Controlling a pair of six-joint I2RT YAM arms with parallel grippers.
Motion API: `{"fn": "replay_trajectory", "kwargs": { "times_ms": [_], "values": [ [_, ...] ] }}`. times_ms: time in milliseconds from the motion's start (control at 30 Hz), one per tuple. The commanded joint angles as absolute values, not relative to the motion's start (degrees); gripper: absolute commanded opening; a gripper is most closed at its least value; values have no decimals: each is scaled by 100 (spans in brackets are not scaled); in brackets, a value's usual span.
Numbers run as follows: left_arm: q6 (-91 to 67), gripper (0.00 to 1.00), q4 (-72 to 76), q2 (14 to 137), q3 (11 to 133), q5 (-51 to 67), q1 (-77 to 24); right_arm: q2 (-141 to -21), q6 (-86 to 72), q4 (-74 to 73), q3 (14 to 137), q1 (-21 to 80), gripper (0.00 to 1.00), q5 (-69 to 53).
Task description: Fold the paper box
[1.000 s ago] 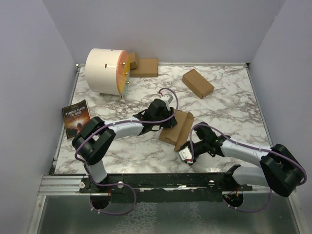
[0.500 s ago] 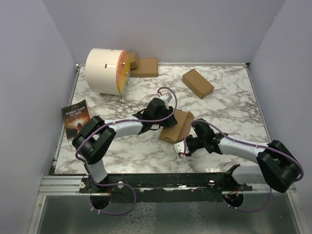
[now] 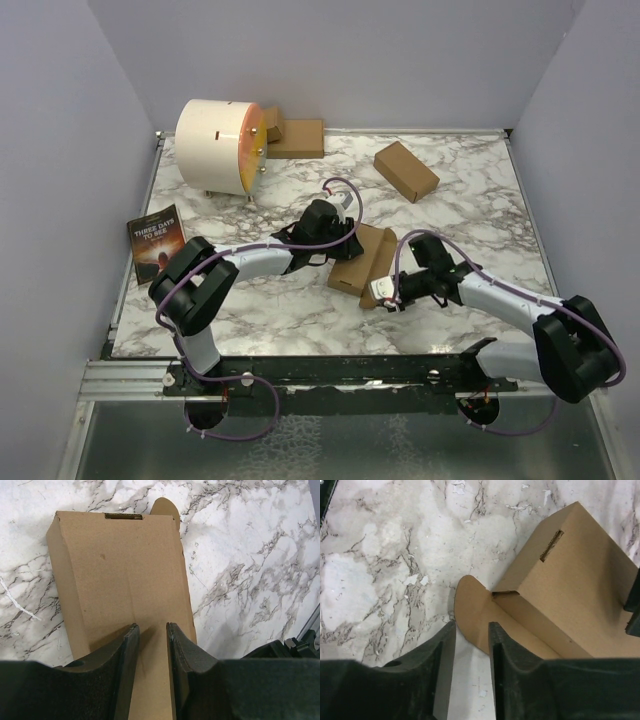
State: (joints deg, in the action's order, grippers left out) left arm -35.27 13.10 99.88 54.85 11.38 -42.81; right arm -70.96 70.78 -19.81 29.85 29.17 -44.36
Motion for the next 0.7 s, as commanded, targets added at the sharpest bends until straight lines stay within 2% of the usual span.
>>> {"fn": "replay_trajectory", "kwargs": {
  "times_ms": [0,200,667],
  "values": [
    [-3468,33,863,10204,5425,1185,-4242,-7144,6906,-1894,3061,2908,34,-4647],
    [-3472,33,858,10232,5456,1234,-4234,-7406,6142,-796,3001,2916,2,-3816],
    [-3507,33,908,10401,5463,1443,-4236,-8157,5409,1193,2697,3518,1,-2520]
  ]
}}
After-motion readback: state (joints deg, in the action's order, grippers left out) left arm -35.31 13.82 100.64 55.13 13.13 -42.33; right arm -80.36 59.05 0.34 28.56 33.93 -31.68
